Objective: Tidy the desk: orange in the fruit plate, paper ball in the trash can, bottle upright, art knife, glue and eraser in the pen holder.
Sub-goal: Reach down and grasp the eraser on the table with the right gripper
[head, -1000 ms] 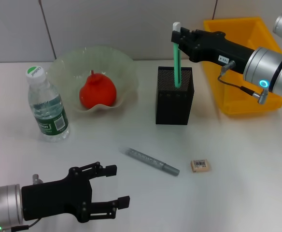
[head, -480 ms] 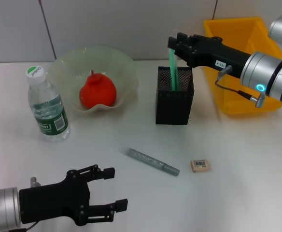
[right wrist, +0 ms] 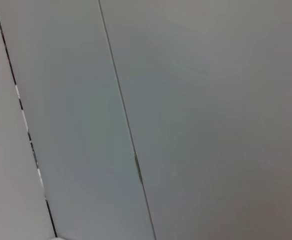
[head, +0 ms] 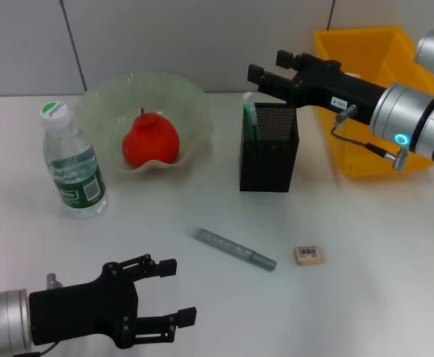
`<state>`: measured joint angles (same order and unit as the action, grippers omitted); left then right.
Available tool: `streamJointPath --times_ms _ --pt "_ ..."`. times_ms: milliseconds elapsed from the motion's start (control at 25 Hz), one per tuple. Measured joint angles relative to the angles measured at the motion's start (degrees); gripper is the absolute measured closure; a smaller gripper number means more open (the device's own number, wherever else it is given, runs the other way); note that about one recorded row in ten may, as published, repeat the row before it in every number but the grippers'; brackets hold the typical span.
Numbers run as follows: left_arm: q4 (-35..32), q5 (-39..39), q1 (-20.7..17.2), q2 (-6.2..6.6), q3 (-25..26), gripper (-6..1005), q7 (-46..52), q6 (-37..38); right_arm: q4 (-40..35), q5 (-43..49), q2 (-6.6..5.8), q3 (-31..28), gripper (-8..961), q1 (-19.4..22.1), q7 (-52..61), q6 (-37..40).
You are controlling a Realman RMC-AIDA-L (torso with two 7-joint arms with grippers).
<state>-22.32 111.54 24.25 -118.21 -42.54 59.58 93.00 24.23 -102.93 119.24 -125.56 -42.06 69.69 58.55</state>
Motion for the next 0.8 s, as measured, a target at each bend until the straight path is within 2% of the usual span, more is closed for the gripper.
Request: streamJointPath --times_ms 240,520,640,800 --pt "0.0 0.04 -0.05 0.0 0.0 139 -0.04 -0.01 3.12 -4.37 -0.01 -0.06 223 2.43 0.1 5.75" --pt "0.0 0.09 -0.31 -0.01 0.11 139 -0.09 -0.24 12.63 -7.98 -0.34 -0.04 224 6.36 6.5 20.76" --pt "-0.01 0.09 -0.34 -0.01 0.22 139 -0.09 -0.3 17.63 -3.8 -0.66 0.0 225 6.09 12.59 24.0" --pt "0.0 0.09 -0.46 0.01 0.43 138 -0.08 -0.34 26.24 8.45 -1.24 2.58 226 3.78 24.63 24.56"
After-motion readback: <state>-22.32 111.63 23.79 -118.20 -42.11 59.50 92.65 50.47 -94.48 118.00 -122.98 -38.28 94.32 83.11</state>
